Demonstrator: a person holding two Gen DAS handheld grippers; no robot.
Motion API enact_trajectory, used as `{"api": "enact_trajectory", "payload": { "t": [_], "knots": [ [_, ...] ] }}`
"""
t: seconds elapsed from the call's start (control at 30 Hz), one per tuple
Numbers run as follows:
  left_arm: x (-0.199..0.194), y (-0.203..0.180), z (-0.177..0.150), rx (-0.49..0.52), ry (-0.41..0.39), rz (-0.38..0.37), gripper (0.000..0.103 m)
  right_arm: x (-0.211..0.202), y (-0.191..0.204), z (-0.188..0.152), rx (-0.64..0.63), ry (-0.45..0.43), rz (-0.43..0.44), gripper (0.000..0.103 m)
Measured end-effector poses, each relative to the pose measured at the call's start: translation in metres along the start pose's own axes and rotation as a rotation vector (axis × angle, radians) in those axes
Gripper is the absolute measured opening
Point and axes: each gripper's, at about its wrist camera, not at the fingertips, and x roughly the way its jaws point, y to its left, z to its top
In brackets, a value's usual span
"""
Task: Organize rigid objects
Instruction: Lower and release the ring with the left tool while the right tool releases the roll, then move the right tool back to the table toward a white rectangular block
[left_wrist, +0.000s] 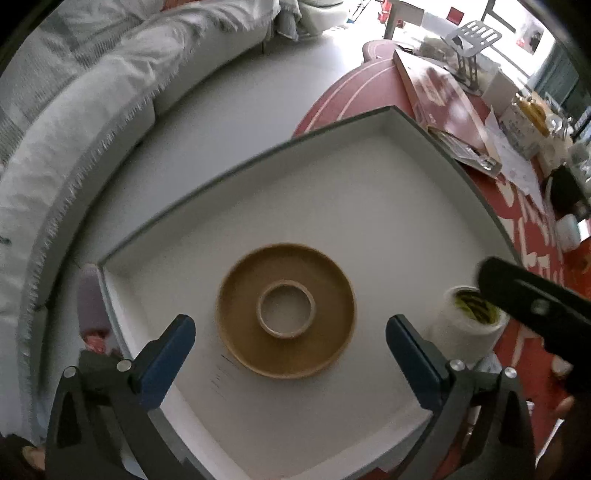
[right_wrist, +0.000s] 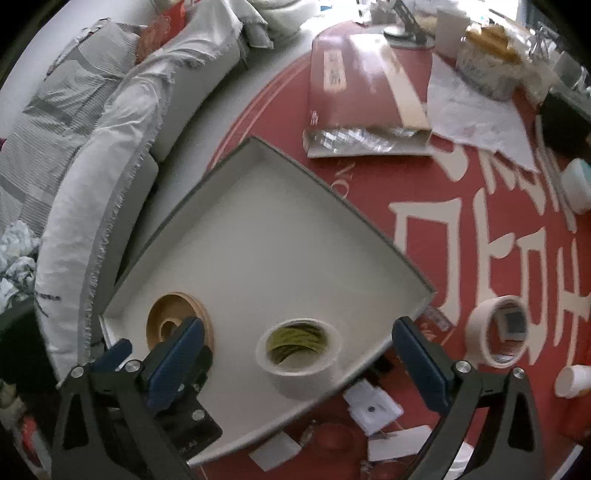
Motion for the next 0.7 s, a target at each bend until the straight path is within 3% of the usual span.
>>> {"api": "enact_trajectory", "payload": {
  "t": [0.2,0.3,0.43,0.7],
  "knots": [
    [-0.018,0.011,-0.013,-0.054,-0.047,-0.003,0.103,-0.039,-0.045,-0.021,-0.045,-0.134,-0.128,0.102],
    [-0.024,0.019,-0.024,-0.089,-0.046,-0.06,0.103,-0.027,-0.069,-0.031,-0.044,-0.06,-0.097,0.102],
    [-0.036,0.022,-0.041,-0.099,-0.056,-0.079,0.103,-0.01,-0.077,-0.036,-0.091,-0.054,-0.124,0.102],
    [-0.045,0.015,-0.07,-0.049,-0.03,-0.088,0.103,0.032,-0.047,-0.053,-0.269,0.041,-0.13,0.102]
  ]
}}
